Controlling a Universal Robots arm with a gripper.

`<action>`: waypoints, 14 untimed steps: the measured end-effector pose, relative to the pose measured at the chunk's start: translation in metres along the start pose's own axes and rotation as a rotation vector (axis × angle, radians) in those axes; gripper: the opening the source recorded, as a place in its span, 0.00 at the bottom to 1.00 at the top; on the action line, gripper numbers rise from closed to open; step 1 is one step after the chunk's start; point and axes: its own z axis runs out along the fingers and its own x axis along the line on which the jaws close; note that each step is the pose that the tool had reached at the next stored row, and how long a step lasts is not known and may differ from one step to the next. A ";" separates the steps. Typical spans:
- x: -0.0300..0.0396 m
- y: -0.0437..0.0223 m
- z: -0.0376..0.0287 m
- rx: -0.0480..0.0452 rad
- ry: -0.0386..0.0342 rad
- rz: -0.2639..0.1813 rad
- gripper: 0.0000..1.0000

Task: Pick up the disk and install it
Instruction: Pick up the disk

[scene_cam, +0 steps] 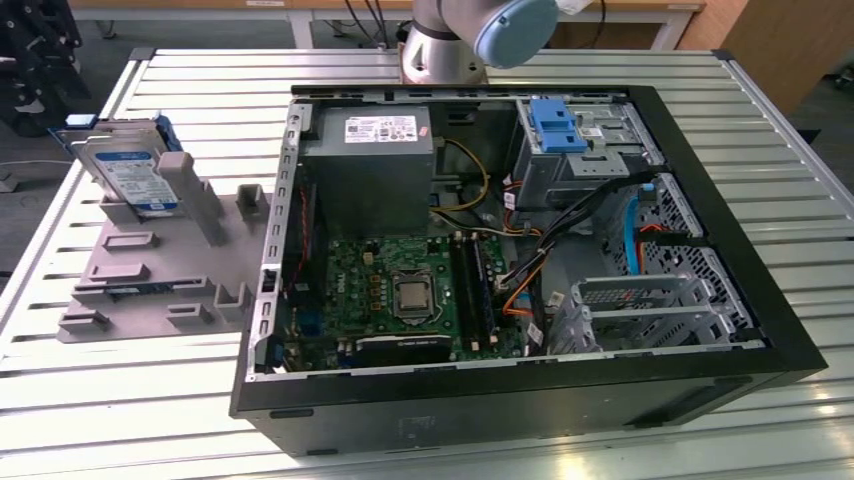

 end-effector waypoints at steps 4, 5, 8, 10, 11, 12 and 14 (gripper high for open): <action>0.0001 0.0006 0.0015 0.0039 -0.0017 -0.005 0.55; 0.0001 0.0006 0.0015 0.0040 -0.0018 -0.005 0.55; 0.0001 0.0006 0.0015 0.0040 -0.0018 -0.005 0.55; 0.0001 0.0006 0.0015 0.0041 -0.0018 -0.005 0.55; 0.0001 0.0006 0.0015 0.0041 -0.0018 -0.005 0.55; 0.0001 0.0006 0.0015 0.0041 -0.0018 -0.005 0.55; 0.0001 0.0006 0.0016 0.0041 -0.0018 -0.005 0.55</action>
